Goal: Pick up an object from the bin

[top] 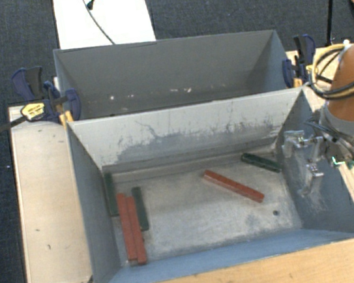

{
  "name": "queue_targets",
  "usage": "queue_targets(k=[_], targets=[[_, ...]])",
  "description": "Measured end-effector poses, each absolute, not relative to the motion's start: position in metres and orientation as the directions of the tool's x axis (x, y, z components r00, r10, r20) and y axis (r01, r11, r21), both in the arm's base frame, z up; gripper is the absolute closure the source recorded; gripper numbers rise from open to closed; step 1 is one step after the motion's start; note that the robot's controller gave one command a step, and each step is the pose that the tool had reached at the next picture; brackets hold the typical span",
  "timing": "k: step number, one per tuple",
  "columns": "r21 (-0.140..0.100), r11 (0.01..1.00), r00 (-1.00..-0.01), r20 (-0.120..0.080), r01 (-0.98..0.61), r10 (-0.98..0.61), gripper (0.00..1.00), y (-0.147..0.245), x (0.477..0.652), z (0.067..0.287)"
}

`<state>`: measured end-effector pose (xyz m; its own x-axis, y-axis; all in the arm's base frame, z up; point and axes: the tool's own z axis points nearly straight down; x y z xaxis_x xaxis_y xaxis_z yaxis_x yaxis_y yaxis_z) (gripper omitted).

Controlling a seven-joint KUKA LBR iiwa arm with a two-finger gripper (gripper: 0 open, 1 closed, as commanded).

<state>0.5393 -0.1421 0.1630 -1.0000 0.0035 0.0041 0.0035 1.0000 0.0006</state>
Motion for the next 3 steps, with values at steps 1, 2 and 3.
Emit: queue_targets(k=[1, 2, 3], targets=[[0.003, 0.999, -0.999, 0.000, -0.055, -0.055, 0.00, -0.087, 0.578, 0.067], [0.002, 0.993, -0.993, -0.006, -0.122, -0.122, 0.00, -0.030, 0.594, 0.071], [0.003, 0.956, -0.956, -0.003, -0.293, -0.293, 0.00, 0.044, 0.588, 0.071]])
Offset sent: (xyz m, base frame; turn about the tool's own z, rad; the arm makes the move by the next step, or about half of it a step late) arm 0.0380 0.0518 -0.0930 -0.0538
